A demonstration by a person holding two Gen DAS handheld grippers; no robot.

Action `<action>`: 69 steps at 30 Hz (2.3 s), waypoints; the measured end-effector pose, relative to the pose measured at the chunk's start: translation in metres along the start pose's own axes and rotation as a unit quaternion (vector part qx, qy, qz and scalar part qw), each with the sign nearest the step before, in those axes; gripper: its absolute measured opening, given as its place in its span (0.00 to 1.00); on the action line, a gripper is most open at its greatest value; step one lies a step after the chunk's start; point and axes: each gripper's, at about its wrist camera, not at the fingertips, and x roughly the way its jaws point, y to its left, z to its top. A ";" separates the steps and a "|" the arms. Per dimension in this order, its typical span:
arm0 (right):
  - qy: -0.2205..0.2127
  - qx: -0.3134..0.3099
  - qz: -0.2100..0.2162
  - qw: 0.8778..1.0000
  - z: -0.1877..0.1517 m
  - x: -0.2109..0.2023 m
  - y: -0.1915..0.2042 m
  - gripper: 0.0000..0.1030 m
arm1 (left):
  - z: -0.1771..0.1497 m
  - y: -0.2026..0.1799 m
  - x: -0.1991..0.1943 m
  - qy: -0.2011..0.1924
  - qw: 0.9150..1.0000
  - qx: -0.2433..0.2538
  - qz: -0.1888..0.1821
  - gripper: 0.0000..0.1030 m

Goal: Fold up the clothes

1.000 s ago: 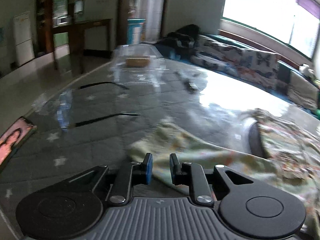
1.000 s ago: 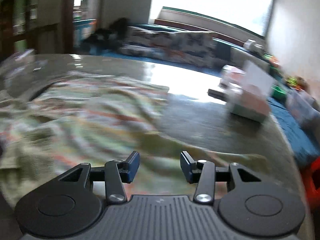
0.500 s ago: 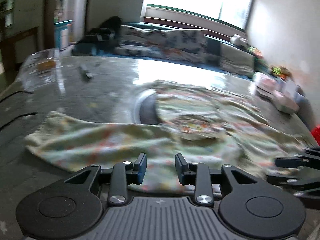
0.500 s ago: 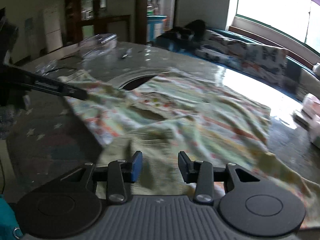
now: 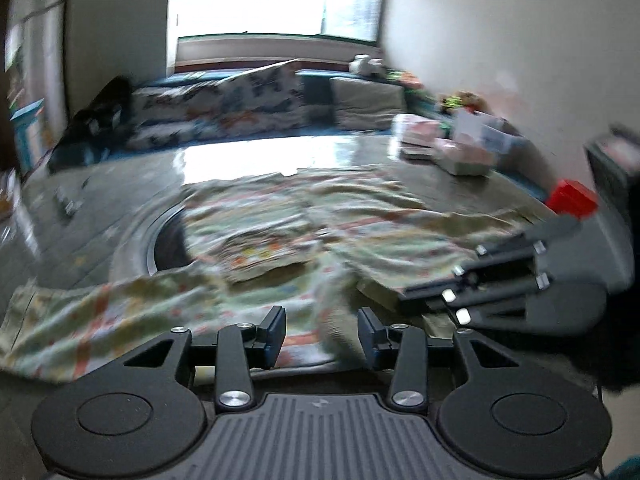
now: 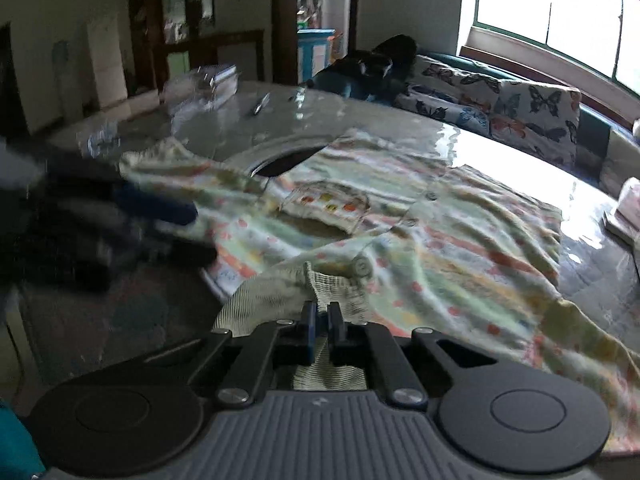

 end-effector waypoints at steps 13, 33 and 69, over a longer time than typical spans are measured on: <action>-0.018 0.074 0.008 0.997 0.000 -0.011 -0.035 0.04 | -0.011 -0.047 0.039 0.040 0.989 0.140 -0.033 0.27; -0.024 0.100 0.018 0.995 -0.005 -0.010 -0.043 0.04 | -0.014 -0.046 0.045 0.053 0.983 0.175 -0.029 0.07; 0.014 0.055 0.061 0.996 -0.007 -0.002 -0.019 0.12 | 0.005 0.015 0.021 0.022 0.992 0.038 -0.117 0.17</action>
